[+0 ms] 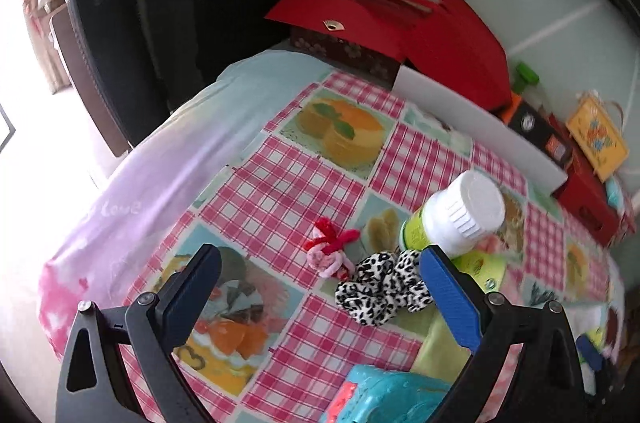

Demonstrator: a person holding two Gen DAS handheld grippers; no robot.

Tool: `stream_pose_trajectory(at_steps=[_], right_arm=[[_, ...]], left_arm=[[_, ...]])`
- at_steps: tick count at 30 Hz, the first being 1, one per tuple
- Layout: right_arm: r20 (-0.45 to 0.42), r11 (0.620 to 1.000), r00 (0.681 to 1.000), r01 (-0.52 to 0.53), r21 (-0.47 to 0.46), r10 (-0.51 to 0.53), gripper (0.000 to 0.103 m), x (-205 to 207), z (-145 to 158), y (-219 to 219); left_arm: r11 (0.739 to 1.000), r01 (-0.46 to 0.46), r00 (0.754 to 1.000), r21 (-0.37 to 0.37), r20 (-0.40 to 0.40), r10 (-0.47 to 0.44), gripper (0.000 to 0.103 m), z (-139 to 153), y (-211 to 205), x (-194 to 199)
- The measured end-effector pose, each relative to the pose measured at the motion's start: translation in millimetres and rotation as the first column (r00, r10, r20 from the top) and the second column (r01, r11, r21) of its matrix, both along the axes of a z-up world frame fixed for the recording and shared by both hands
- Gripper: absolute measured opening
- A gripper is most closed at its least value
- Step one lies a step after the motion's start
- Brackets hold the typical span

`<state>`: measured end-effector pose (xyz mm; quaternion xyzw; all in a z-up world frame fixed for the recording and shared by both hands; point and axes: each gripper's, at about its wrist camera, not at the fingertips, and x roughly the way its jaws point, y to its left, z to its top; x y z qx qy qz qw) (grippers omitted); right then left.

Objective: Organize soft objects
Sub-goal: 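Grasp the pink plush toy with the left gripper while the right grasps the yellow-green tissue pack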

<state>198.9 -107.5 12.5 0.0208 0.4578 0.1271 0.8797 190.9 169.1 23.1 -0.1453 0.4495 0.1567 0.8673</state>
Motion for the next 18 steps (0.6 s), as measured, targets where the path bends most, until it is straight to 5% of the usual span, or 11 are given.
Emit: stream_pose_trajectory(at_steps=[18], right_arm=[[-0.021,0.991,0.992,-0.125,0.057,0.126,0.103,26.7,6.8,45.1]], left_arm=[[0.992,-0.005,0.993,-0.13,-0.12,-0.011,0.099,-42.9,27.0,21.2]])
